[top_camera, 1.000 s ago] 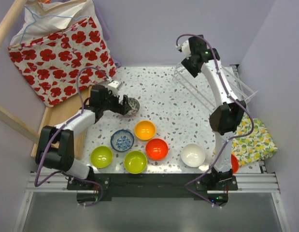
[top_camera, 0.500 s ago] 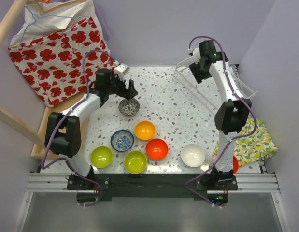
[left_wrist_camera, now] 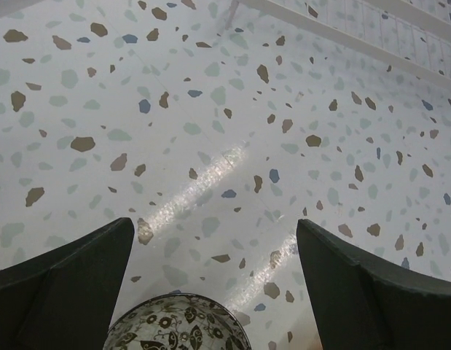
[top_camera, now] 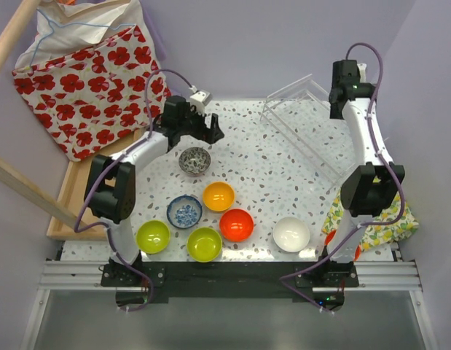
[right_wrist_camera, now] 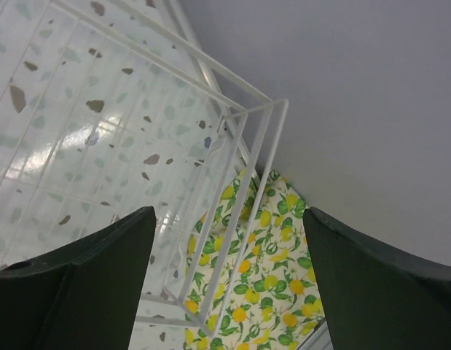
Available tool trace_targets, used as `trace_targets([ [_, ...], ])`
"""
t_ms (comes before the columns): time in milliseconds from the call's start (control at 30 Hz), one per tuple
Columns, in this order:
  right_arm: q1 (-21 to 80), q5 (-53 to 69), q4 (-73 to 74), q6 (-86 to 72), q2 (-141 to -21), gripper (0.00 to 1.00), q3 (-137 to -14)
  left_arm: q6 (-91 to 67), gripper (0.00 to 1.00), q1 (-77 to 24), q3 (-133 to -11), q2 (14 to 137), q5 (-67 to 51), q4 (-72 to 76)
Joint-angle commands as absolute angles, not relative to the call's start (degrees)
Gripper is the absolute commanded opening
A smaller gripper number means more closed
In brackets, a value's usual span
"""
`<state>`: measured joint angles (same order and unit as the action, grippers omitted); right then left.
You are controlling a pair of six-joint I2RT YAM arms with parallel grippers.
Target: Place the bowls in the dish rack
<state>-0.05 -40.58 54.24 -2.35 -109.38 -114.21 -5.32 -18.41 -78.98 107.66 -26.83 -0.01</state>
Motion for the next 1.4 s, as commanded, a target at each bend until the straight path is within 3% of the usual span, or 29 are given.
trace_targets([
  [0,-3.25,-49.65,56.84,-17.97,-108.98,0.8,-113.73,-3.53,0.99,-18.81,-80.77,107.05,-28.83,-5.0],
  [100,-6.41,-48.27,60.28,-22.75,-110.21,0.65,-114.43,-1.32,0.99,-18.98,-81.47,107.31,-28.92,-8.6],
  [400,-12.92,-39.03,64.33,-30.67,-114.51,0.64,-115.66,3.95,0.99,-18.98,-86.48,109.95,-27.34,-18.89],
  [867,-18.46,-29.98,66.01,-34.63,-120.76,0.54,-114.78,6.15,0.99,-21.0,-91.5,113.03,-23.65,-23.64],
  [967,-18.63,-28.48,65.31,-34.1,-121.29,0.43,-114.79,6.5,0.99,-21.8,-91.14,112.59,-23.12,-23.73],
  [1000,-18.63,-28.13,65.39,-33.93,-121.29,0.31,-114.87,6.68,0.99,-22.14,-90.88,112.41,-23.03,-23.73],
  [1067,-18.63,-26.82,64.95,-33.49,-120.68,0.19,-114.96,6.94,0.99,-22.5,-90.27,112.06,-22.85,-23.73],
  [1100,-18.46,-26.37,64.95,-33.05,-120.33,0.06,-115.05,6.94,0.99,-22.67,-90.18,111.97,-22.94,-23.73],
  [1133,-18.46,-26.02,64.78,-32.79,-120.06,0.0,-115.31,6.86,0.99,-22.68,-89.91,111.71,-22.85,-23.64],
  [1367,-16.7,-27.51,63.11,-29.89,-116.11,0.0,-116.8,5.98,0.99,-23.2,-87.54,110.57,-22.85,-22.06],
])
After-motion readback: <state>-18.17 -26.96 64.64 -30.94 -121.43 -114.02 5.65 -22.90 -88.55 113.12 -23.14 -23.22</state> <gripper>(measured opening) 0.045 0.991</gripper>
